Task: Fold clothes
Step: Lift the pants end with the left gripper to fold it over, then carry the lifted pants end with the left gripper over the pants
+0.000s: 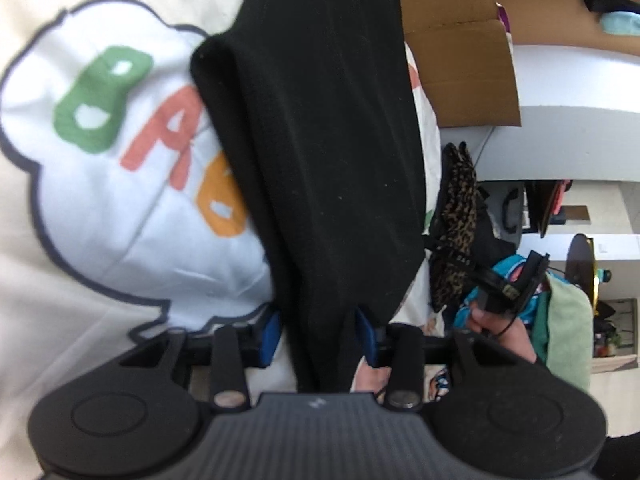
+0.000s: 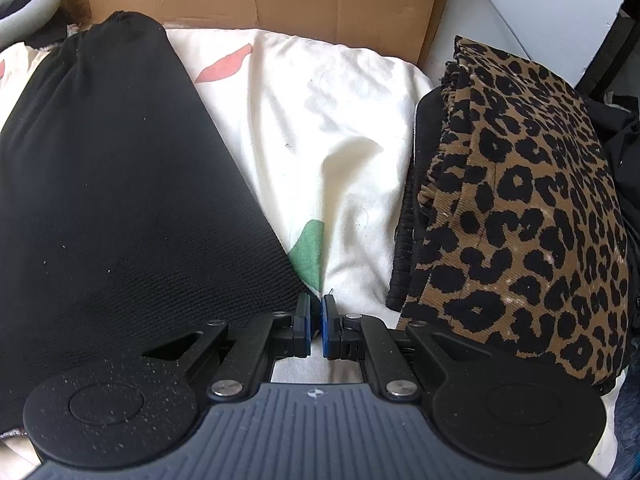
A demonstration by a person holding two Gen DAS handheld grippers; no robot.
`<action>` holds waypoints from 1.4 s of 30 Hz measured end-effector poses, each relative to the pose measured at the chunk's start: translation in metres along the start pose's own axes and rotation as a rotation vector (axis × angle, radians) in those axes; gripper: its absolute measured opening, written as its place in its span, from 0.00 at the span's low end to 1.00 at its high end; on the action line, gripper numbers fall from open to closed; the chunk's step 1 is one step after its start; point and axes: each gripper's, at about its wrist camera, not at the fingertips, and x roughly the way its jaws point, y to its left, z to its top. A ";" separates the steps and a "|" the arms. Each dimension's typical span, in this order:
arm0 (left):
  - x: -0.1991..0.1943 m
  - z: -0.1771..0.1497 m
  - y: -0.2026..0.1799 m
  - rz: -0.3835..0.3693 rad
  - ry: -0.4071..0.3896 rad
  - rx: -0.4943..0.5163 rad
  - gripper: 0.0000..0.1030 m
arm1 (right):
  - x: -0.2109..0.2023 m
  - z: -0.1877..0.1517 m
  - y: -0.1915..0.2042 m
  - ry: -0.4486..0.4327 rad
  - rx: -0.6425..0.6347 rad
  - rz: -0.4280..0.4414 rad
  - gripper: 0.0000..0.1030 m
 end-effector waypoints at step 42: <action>0.011 -0.017 -0.014 0.131 0.116 0.025 0.07 | -0.003 0.004 -0.024 -0.085 0.112 0.262 0.40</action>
